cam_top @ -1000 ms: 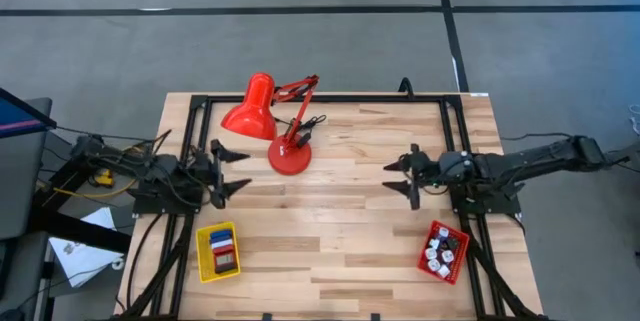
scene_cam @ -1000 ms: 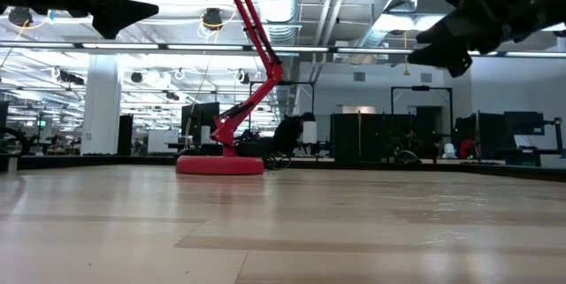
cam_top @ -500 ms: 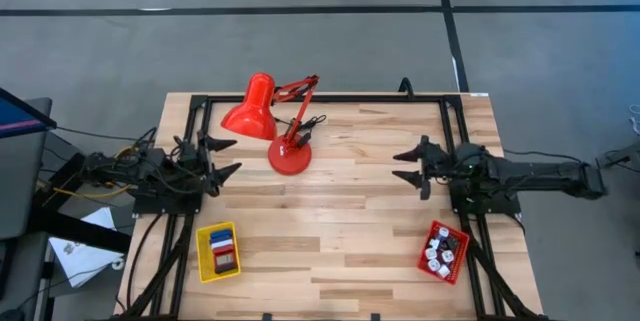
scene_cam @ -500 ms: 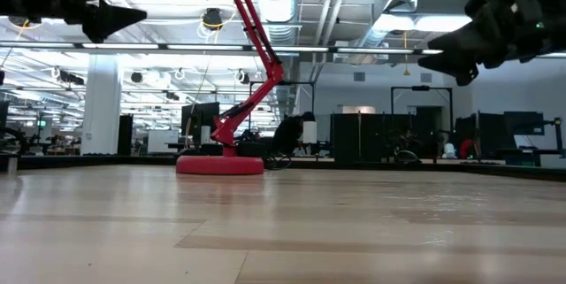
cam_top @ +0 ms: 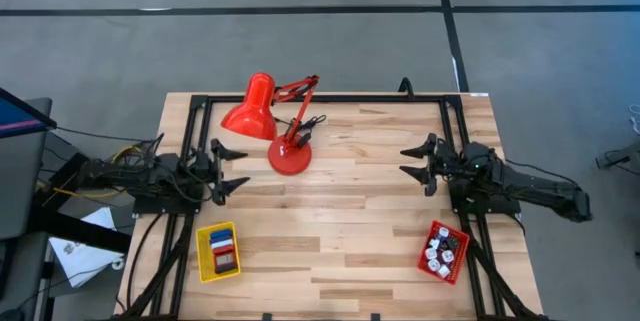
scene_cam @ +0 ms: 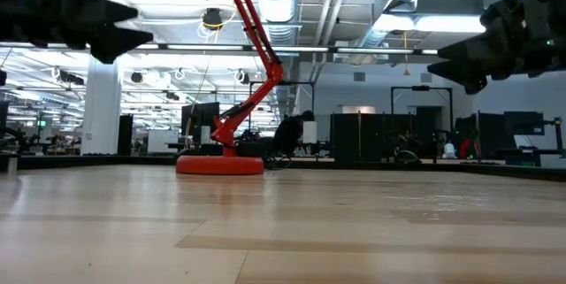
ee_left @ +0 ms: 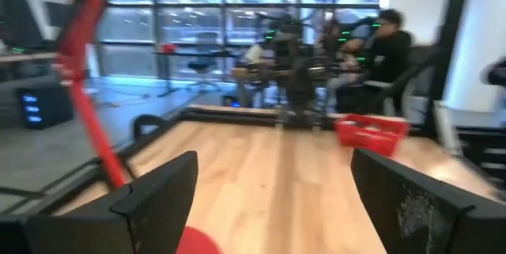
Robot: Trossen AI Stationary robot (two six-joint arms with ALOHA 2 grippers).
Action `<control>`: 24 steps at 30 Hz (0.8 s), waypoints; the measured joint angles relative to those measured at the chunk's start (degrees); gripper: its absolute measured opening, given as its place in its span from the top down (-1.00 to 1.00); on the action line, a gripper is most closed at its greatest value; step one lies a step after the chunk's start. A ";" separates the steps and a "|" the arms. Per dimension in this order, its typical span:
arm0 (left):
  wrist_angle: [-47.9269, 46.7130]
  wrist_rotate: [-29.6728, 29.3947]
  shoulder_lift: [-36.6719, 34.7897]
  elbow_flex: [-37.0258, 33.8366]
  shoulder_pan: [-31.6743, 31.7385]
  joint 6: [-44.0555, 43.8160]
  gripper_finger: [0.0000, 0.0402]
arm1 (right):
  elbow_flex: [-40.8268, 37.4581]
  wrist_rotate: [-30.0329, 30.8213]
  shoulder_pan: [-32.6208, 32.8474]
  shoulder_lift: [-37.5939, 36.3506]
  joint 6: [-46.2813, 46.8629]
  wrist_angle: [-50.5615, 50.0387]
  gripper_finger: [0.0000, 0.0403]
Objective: Pick & Place Office items
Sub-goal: Return to Home Position
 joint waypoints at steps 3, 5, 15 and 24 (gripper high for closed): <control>0.37 -0.42 0.00 -1.59 2.51 0.07 -0.64 | 0.00 -0.25 -1.31 -1.21 -3.22 0.03 -0.14; 0.55 1.28 0.65 -1.71 3.74 -0.43 -0.64 | -0.02 -0.25 -1.95 -1.45 -5.60 0.05 -0.14; 0.18 3.95 2.47 -1.76 4.53 -0.18 -0.64 | -0.04 0.93 -3.34 -1.41 -6.62 -0.19 -0.14; 3.26 3.82 5.02 -1.93 4.53 -0.30 -0.64 | -0.07 0.93 -3.32 -1.41 -6.62 -0.19 -0.14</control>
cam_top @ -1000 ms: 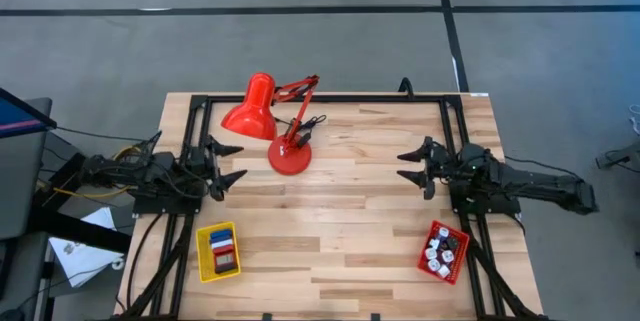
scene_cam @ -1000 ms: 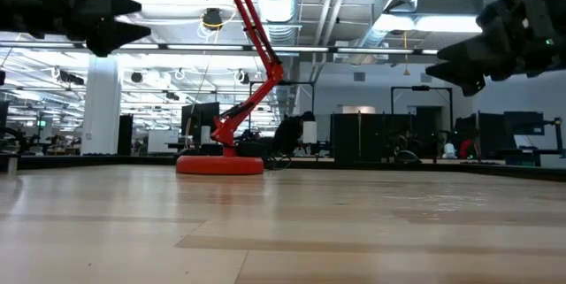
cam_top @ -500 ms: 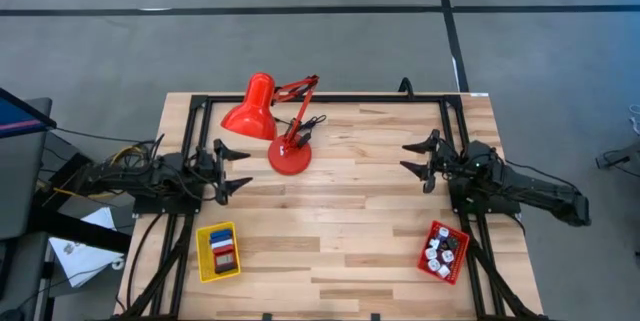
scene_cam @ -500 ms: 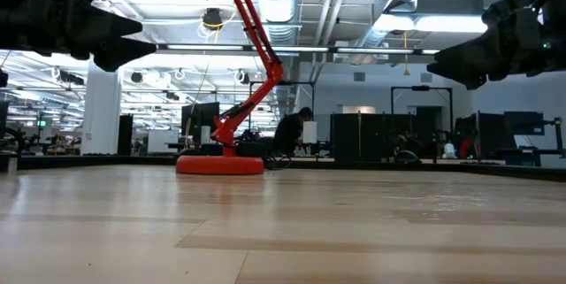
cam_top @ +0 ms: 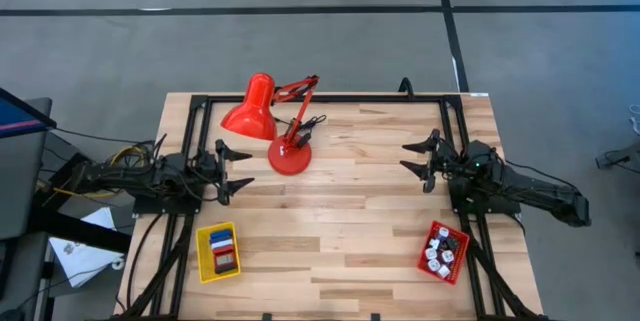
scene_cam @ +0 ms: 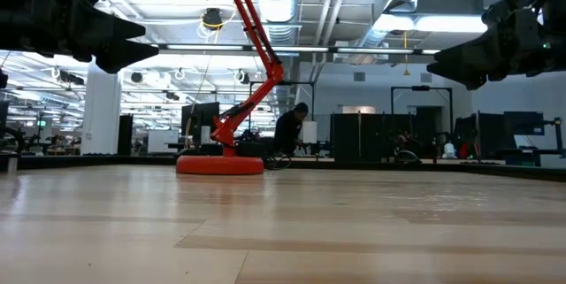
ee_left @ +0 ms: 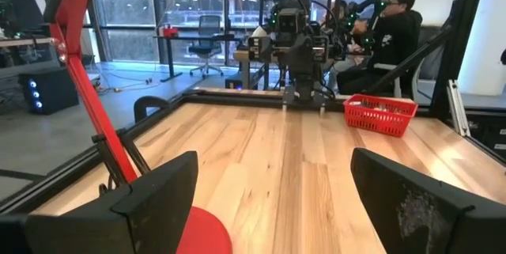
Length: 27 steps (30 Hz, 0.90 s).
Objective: Pick & Place Office items
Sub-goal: Return to Home Position
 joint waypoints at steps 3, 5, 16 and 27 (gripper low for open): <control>0.34 0.00 0.54 0.02 0.00 -0.07 -0.64 | 0.00 0.02 0.00 0.00 0.00 0.00 -0.14; 0.34 0.00 0.97 0.02 0.00 -0.11 -0.64 | -0.02 0.03 0.00 0.00 0.00 0.02 -0.14; 0.41 0.02 2.67 0.02 0.00 -0.15 -0.64 | -0.04 0.06 0.02 0.00 0.00 0.02 -0.14; 0.58 0.02 1.23 0.02 0.00 -0.15 -0.64 | -0.04 0.09 0.02 0.00 0.00 0.02 -0.14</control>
